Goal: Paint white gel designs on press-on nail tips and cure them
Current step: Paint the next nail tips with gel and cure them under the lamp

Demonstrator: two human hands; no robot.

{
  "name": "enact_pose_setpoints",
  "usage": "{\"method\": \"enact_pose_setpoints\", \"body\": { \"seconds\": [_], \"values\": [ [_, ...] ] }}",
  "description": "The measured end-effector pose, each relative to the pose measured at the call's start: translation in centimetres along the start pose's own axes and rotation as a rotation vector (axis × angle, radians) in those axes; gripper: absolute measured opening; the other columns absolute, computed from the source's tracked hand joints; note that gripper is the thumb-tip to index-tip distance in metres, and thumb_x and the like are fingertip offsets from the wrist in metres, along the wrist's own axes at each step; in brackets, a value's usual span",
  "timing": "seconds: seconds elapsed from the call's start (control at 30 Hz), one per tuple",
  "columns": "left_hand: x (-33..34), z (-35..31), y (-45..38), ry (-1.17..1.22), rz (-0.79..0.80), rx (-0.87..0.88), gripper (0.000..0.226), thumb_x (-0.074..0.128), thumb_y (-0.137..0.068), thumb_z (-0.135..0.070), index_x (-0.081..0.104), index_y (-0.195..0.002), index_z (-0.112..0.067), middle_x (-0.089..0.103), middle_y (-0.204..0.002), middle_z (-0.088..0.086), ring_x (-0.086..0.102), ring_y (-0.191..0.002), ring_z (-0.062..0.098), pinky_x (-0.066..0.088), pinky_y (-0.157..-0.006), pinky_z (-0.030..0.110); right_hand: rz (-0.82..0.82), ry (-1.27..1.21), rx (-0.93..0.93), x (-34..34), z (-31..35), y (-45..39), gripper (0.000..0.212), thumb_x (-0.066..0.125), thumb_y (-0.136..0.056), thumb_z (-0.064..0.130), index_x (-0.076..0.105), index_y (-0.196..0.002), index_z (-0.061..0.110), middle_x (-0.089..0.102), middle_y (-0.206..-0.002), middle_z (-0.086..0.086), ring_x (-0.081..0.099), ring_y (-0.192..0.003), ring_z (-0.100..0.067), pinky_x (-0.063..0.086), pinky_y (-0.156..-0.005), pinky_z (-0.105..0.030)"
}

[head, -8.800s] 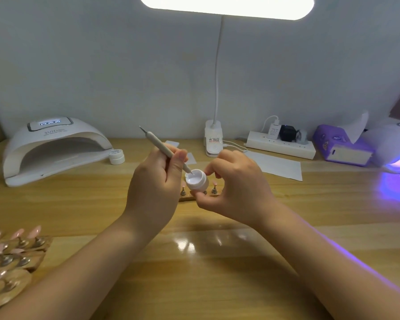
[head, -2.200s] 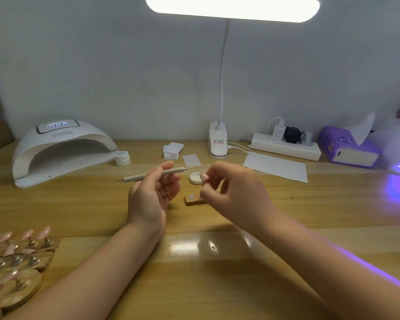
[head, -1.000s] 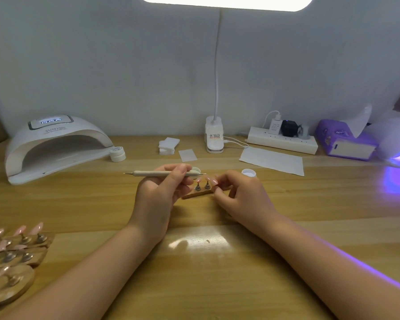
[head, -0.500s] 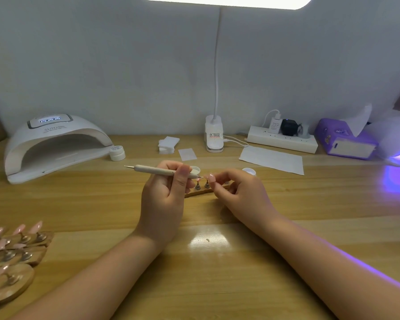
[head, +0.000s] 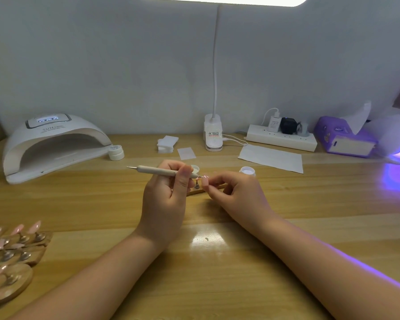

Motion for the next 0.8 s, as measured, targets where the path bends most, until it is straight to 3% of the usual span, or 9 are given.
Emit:
{"method": "enact_pose_setpoints", "body": {
  "seconds": [0.17, 0.27, 0.5, 0.7, 0.8],
  "values": [
    [0.08, -0.07, 0.00, -0.016, 0.008, 0.018, 0.014, 0.045, -0.095, -0.035, 0.055, -0.086, -0.029, 0.065, -0.077, -0.006, 0.062, -0.067, 0.007, 0.050, -0.061, 0.016, 0.010, 0.012, -0.010, -0.03, 0.21, 0.01, 0.009, 0.071, -0.087, 0.025, 0.074, -0.093, 0.031, 0.068, -0.083, 0.021, 0.055, -0.062, 0.003, 0.044, -0.061, -0.017],
    [0.05, -0.02, -0.03, -0.016, 0.000, 0.019, 0.014, 0.045, -0.095, -0.034, 0.055, -0.086, -0.030, 0.065, -0.077, -0.005, 0.062, -0.066, 0.009, 0.051, -0.061, 0.022, 0.016, 0.022, -0.011, -0.03, 0.21, 0.06, 0.009, 0.070, -0.087, 0.027, 0.074, -0.094, 0.032, 0.069, -0.084, 0.021, 0.054, -0.061, 0.001, 0.046, -0.062, -0.020],
    [0.06, 0.02, -0.04, -0.016, -0.008, 0.003, 0.015, 0.046, -0.095, -0.034, 0.055, -0.085, -0.029, 0.065, -0.077, -0.005, 0.061, -0.066, 0.008, 0.052, -0.062, 0.027, 0.001, 0.022, -0.014, -0.05, 0.26, 0.10, 0.008, 0.070, -0.087, 0.027, 0.075, -0.093, 0.031, 0.067, -0.081, 0.025, 0.051, -0.055, -0.003, 0.037, -0.066, -0.013],
    [0.09, 0.05, -0.03, -0.018, 0.003, -0.007, 0.015, 0.045, -0.095, -0.034, 0.056, -0.086, -0.028, 0.065, -0.077, -0.008, 0.062, -0.067, 0.006, 0.051, -0.062, 0.021, 0.015, 0.011, -0.019, -0.11, 0.58, 0.23, 0.009, 0.070, -0.087, 0.024, 0.075, -0.095, 0.026, 0.063, -0.080, 0.029, 0.053, -0.057, -0.001, 0.037, -0.084, -0.021],
    [0.19, 0.04, -0.06, -0.010, 0.009, -0.009, 0.015, 0.045, -0.095, -0.033, 0.056, -0.086, -0.027, 0.065, -0.074, -0.014, 0.062, -0.068, 0.004, 0.049, -0.061, 0.015, 0.014, 0.017, -0.021, -0.13, 0.62, 0.19, 0.009, 0.070, -0.087, 0.024, 0.075, -0.095, 0.027, 0.064, -0.080, 0.028, 0.054, -0.058, -0.002, 0.039, -0.079, -0.020]
  ]
}}
Point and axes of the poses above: each hand's wrist, its own y-axis away from the middle knuckle, its own x-axis out of the palm, z = x × y, the point moved 5 cm from there along -y, towards the middle knuckle
